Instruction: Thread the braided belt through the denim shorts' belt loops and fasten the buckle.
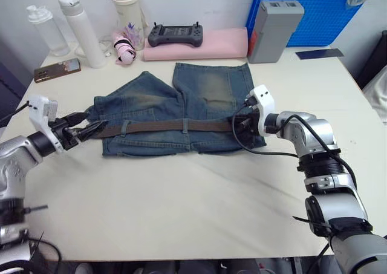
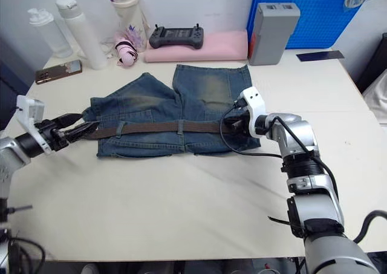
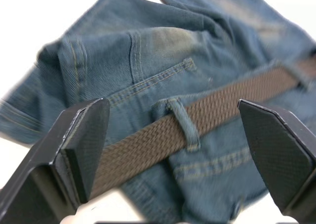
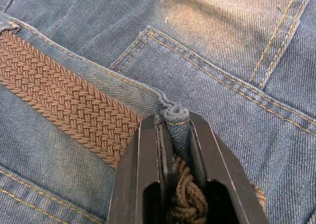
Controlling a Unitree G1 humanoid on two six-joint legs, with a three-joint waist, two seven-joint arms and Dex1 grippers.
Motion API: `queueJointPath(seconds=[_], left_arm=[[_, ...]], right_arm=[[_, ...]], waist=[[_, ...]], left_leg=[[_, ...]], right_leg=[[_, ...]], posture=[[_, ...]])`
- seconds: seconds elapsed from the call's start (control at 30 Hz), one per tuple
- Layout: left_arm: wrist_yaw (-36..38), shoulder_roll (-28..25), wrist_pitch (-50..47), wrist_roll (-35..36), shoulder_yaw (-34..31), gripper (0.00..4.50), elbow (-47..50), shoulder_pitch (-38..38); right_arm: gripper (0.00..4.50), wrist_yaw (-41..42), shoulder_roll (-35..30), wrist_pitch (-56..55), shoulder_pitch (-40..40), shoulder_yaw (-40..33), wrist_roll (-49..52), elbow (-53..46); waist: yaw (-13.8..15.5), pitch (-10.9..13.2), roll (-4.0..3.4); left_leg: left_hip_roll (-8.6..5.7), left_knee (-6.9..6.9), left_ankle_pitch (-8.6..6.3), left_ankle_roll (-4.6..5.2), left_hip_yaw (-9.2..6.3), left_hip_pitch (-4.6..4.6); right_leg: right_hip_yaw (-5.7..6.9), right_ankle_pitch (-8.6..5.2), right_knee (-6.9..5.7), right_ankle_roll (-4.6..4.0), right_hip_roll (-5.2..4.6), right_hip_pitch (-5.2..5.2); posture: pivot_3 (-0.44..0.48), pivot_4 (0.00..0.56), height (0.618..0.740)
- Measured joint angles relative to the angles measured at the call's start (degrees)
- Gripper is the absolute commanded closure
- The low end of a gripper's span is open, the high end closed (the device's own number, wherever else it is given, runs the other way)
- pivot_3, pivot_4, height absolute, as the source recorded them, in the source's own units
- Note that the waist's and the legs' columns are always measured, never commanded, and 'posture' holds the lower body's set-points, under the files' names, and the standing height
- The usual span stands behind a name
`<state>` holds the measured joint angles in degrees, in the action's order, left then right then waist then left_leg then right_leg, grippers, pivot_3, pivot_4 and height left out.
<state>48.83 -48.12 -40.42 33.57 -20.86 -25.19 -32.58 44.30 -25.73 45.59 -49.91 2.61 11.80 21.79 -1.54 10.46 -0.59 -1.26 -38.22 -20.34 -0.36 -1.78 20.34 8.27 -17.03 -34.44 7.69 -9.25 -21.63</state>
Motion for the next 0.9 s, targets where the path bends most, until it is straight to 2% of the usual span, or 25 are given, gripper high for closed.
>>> queueJointPath(seconds=[0.1, 0.23, 0.4, 0.5, 0.6, 0.83, 0.87, 0.9], left_arm=[[2.2, 0.4, -0.9, -0.7, 1.7, 0.00, -9.8, -7.8], [4.5, 1.5, 2.0, -5.0, 5.3, 0.00, -20.2, -13.5], [7.3, 3.4, 7.4, -11.0, 10.2, 0.00, -28.0, -14.4], [8.9, 3.8, 10.4, -12.7, 10.7, 0.00, -29.2, -14.6], [9.5, 4.5, 12.1, -13.8, 10.7, 0.72, -29.5, -14.8], [12.8, 4.8, 15.4, -14.8, 10.7, 3.74, -29.2, -14.4], [13.4, 4.8, 15.5, -14.8, 10.7, 4.12, -29.2, -14.3], [13.8, 4.8, 15.5, -14.8, 10.6, 4.16, -29.1, -14.3]], right_arm=[[4.48, -0.3, 0.3, 0.7, 1.1, 0.0, 0.3, -1.8], [4.48, -0.6, 0.4, 1.1, 1.5, -0.1, 0.6, -2.7], [4.48, -1.3, 0.5, 1.9, 1.7, -0.1, 1.0, -3.7], [4.48, -1.5, 0.5, 2.0, 1.7, -0.2, 1.1, -3.7], [4.48, -1.6, 0.5, 2.0, 1.7, -0.2, 1.2, -3.8], [4.48, -1.9, 0.7, 1.9, 1.7, -0.2, 1.4, -3.8], [4.48, -2.0, 0.7, 1.9, 1.7, -0.2, 1.4, -3.8], [4.48, -2.0, 0.7, 1.9, 1.7, -0.2, 1.4, -3.8]], waist=[[-0.3, 0.0, 0.01], [-0.5, 0.0, 0.01], [-0.5, 0.0, 0.03], [-0.5, 0.0, 0.09], [-0.4, -0.1, 0.10], [-0.5, -0.1, 0.10], [-0.5, -0.1, 0.10], [-0.5, -0.1, 0.10]], left_leg=[[0.00, 0.03, 0.00, 0.00, 0.01, -0.02], [0.00, 0.04, 0.00, 0.00, 0.06, -0.03], [0.00, 0.03, 0.00, 0.00, 0.15, 0.04], [-0.01, 0.01, 0.00, 0.00, 0.32, 0.11], [-0.03, -0.01, -0.01, 0.02, 0.47, 0.10], [-0.02, -0.02, -0.02, 0.04, 0.59, 0.10], [-0.01, -0.02, -0.02, 0.04, 0.59, 0.10], [-0.01, -0.03, -0.02, 0.04, 0.59, 0.10]], right_leg=[[0.00, 0.00, -0.06, 0.00, 0.00, -0.05], [-0.01, 0.00, -0.26, 0.00, 0.00, -0.18], [-0.12, 0.00, -0.55, 0.00, -0.01, -0.46], [-0.40, 0.00, -0.95, 0.00, -0.05, -0.78], [-0.54, 0.00, -1.04, 0.00, -0.07, -0.88], [-0.59, 0.00, -1.06, 0.00, -0.07, -0.95], [-0.59, 0.00, -1.07, 0.00, -0.07, -0.95], [-0.60, 0.00, -1.08, 0.00, -0.07, -0.95]], posture=[[0.000, 0.150, 0.739], [0.000, 0.150, 0.739], [0.000, 0.150, 0.739], [0.000, 0.150, 0.739], [0.000, 0.150, 0.739], [0.000, 0.150, 0.739], [0.000, 0.150, 0.739], [0.000, 0.150, 0.739]])
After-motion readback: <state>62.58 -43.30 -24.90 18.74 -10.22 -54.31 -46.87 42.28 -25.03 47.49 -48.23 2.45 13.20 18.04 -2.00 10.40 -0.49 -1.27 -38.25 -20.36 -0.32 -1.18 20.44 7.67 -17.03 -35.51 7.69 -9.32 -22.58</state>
